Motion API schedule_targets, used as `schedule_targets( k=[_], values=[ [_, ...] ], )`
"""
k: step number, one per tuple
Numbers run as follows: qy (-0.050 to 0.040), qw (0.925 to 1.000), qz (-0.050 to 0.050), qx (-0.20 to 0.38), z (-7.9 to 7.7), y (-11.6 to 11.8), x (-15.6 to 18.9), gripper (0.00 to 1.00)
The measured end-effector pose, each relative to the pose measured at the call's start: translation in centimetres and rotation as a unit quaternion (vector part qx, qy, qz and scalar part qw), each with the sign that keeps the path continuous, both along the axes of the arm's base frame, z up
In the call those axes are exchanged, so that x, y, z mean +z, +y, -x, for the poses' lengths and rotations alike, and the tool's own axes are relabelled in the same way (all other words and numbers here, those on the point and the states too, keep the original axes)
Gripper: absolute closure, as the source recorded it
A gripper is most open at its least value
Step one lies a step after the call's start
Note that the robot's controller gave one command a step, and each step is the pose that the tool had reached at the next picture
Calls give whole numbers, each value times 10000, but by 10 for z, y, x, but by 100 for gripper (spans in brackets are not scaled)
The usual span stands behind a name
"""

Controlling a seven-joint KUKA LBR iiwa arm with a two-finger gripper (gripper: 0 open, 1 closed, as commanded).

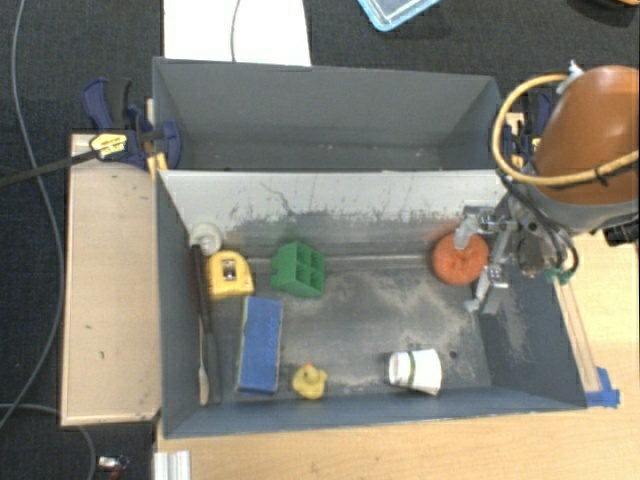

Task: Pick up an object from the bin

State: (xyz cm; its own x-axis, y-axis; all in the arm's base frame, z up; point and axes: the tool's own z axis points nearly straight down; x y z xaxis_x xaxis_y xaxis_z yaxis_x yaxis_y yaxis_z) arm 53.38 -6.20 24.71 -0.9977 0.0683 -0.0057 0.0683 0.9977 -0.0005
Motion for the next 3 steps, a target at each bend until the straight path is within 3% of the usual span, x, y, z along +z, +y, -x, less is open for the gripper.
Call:
schedule_targets(
  k=[1,2,3],
  values=[
    [-31,9999,4,121,42,11,-64,0],
    [-69,9994,3,-340,52,28,-91,0],
    [-36,9942,10,1074,50,62,-169,0]
  ],
)
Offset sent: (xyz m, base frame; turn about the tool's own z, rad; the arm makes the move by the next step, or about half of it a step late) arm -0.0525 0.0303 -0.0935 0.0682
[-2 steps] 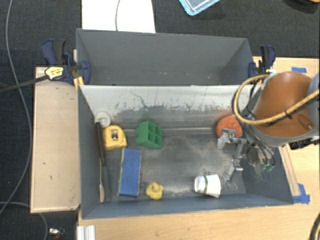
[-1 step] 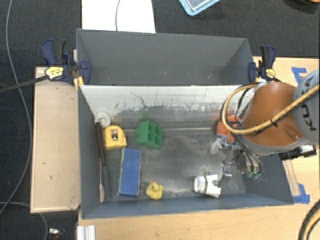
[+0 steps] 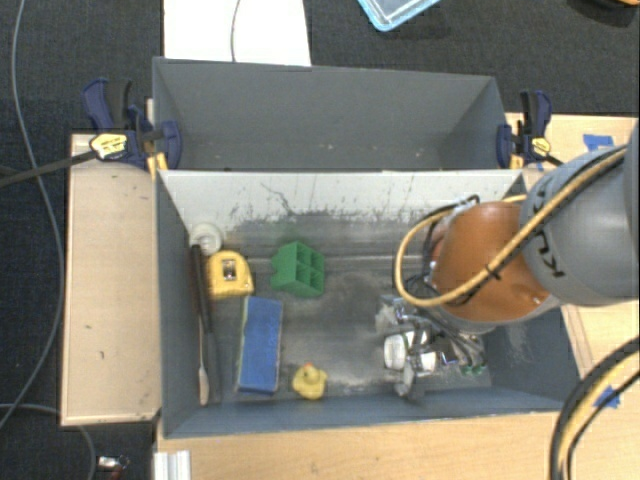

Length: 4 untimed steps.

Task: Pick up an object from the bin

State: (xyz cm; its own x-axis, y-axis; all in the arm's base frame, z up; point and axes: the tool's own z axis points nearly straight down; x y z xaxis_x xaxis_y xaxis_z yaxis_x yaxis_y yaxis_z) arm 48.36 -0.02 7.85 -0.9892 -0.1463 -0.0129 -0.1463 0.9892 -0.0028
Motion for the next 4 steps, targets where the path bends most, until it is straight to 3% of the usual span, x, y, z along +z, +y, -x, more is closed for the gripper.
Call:
schedule_targets(
  k=[1,2,3,4],
  values=[
    [-196,9998,-7,26,-12,14,-44,0],
    [-11,10000,-1,26,-2,-4,-11,0],
    [-232,9996,-39,-154,-39,-23,41,0],
    [-86,9995,-33,-313,-53,-62,44,0]
  ],
)
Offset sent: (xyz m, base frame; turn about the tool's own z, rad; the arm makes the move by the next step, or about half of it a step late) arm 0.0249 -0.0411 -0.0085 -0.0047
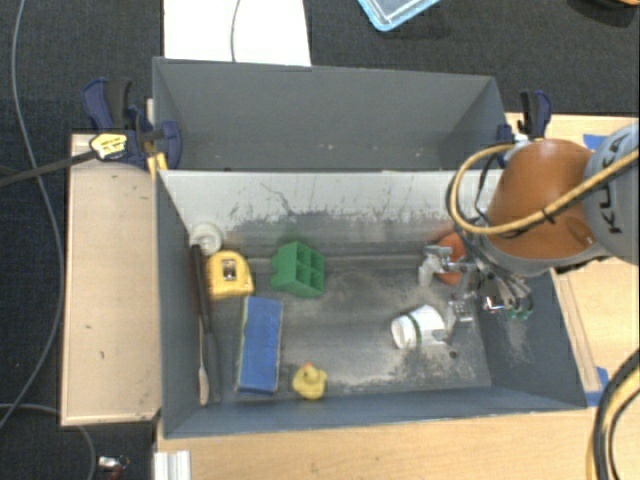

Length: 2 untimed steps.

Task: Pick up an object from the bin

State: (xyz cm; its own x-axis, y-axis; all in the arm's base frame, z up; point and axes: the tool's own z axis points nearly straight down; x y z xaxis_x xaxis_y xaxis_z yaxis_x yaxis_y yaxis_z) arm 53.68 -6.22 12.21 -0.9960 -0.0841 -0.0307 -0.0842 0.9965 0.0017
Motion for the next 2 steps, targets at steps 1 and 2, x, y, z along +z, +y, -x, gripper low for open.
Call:
schedule_targets(
  k=[1,2],
  values=[
    [-22,10000,11,-1,2,-14,2,0],
    [-26,9986,-9,-534,-10,6,29,0]
  ],
)
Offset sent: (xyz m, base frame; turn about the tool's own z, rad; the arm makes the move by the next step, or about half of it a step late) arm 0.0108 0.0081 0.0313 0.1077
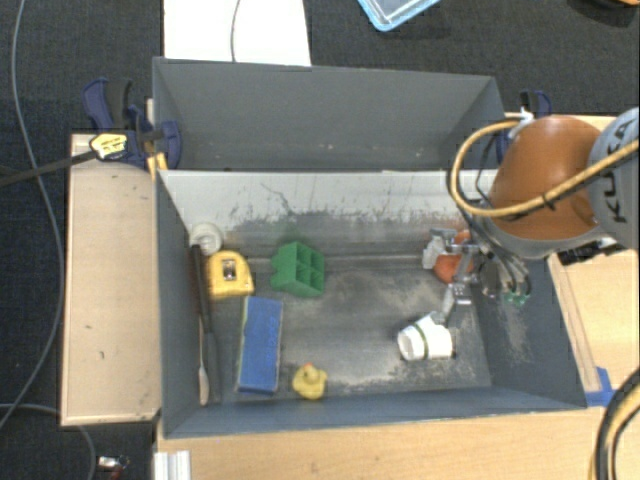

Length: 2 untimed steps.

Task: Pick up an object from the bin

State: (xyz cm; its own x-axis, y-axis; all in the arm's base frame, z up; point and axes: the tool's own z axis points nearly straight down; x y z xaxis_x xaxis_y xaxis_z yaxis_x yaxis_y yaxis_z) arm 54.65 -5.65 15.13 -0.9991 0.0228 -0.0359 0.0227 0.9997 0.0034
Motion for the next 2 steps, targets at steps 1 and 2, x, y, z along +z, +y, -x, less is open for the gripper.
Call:
schedule_targets(
  k=[1,2],
  values=[
    [-5,9935,35,1139,5,-24,30,0],
    [-15,9910,38,1341,44,-31,40,0]
  ],
)
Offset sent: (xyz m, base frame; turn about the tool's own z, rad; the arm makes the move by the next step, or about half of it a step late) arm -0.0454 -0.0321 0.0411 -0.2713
